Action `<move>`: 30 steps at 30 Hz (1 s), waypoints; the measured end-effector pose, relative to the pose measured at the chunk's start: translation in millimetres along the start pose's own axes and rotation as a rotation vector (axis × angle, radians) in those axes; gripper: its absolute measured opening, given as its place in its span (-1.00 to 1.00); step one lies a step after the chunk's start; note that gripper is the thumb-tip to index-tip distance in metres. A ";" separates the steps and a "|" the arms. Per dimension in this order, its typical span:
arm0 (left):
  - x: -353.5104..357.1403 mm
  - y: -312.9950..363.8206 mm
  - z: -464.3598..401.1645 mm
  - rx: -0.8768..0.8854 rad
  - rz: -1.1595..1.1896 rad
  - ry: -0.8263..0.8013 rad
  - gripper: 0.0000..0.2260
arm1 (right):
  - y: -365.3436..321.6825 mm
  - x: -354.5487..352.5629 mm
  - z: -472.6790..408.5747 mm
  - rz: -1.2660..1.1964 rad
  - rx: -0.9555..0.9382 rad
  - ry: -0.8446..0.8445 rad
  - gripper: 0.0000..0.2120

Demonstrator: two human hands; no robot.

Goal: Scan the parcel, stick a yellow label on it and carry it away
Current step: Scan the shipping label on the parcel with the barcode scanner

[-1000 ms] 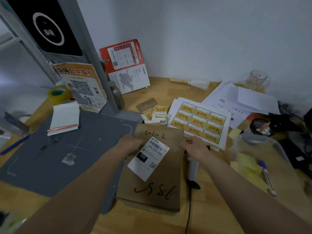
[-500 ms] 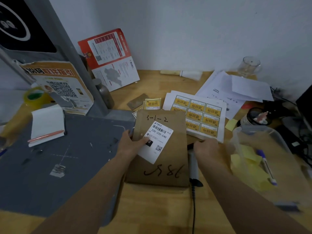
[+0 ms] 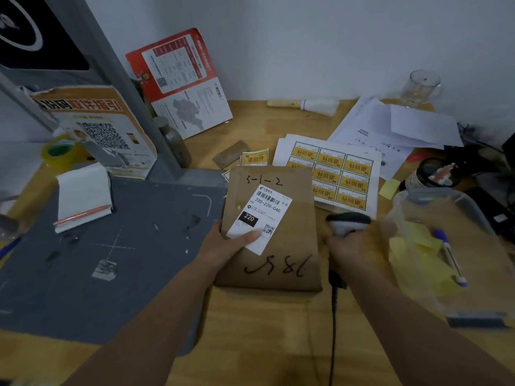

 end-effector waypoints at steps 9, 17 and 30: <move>-3.9 -22.6 17.3 0.050 0.066 -0.247 -0.17 | -24.8 -21.0 59.4 -0.402 -0.032 -0.412 -0.75; -14.5 -53.6 54.0 0.230 0.141 -0.185 -0.02 | -9.7 -21.0 82.7 -0.485 -0.166 -0.462 -0.86; -7.1 -54.4 81.7 0.340 0.163 -0.014 -0.03 | 11.5 -51.3 112.7 -0.384 -0.394 -0.403 -0.87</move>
Point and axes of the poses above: each hand's wrist, its own z-axis away from the middle knuckle, its own x-axis out of the palm, y = z × x, the point moved 3 cm from there along -z, towards the middle knuckle, and after that the axes turned 7 degrees about y, right-handed, at the moved point
